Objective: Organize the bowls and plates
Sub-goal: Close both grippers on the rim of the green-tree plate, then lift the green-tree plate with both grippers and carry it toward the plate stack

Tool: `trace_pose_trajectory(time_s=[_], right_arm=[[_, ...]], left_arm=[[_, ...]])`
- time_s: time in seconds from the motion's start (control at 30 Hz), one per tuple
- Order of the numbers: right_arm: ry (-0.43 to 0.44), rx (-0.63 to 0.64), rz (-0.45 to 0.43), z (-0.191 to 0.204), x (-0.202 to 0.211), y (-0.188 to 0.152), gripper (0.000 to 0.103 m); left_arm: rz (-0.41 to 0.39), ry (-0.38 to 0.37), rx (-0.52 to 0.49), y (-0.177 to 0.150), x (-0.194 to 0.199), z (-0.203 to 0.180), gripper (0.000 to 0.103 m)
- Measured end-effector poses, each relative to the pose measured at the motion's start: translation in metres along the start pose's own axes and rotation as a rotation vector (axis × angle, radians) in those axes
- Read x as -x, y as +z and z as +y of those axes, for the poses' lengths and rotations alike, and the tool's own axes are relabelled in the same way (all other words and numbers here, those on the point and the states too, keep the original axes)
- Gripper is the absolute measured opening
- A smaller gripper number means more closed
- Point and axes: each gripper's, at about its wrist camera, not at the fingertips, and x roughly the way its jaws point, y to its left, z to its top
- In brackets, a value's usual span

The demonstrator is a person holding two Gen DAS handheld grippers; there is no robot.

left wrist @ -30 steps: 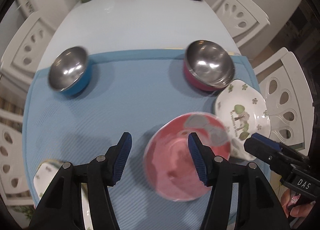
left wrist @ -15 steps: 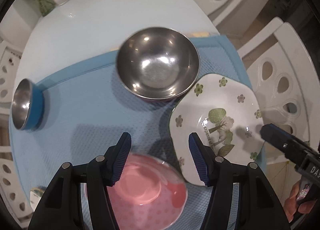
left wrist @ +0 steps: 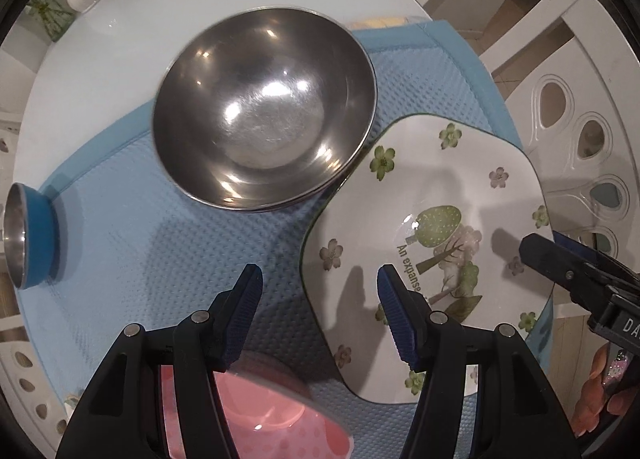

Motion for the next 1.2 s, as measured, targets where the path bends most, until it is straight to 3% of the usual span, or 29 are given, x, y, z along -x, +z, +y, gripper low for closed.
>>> trace_pose_trajectory(time_s=[0.3,0.43,0.53,0.7,0.83,1.2], right_arm=[[0.019,-0.021,0.032,-0.007,-0.017,0.003,0.076],[0.025,-0.01,0.032,-0.009,-0.019,0.004,0.076],[0.02,0.004,0.028,-0.008,-0.02,0.004,0.075],[0.006,0.039,0.036,-0.002,-0.021,0.002,0.061],[-0.017,0.038,0.036,0.0,-0.02,0.0,0.061],[0.07,-0.048,0.018,-0.015,0.003,-0.002,0.061]], left_arm=[[0.023,-0.026,-0.04,0.0,-0.018,-0.009,0.05],[0.016,-0.01,-0.041,0.004,-0.026,-0.014,0.037],[0.004,-0.018,-0.029,0.01,-0.031,-0.013,0.036],[-0.02,-0.047,-0.034,0.009,-0.033,-0.012,0.036],[-0.039,-0.082,-0.016,0.014,-0.026,-0.009,0.036],[-0.081,-0.135,-0.023,0.011,-0.001,-0.017,0.036]])
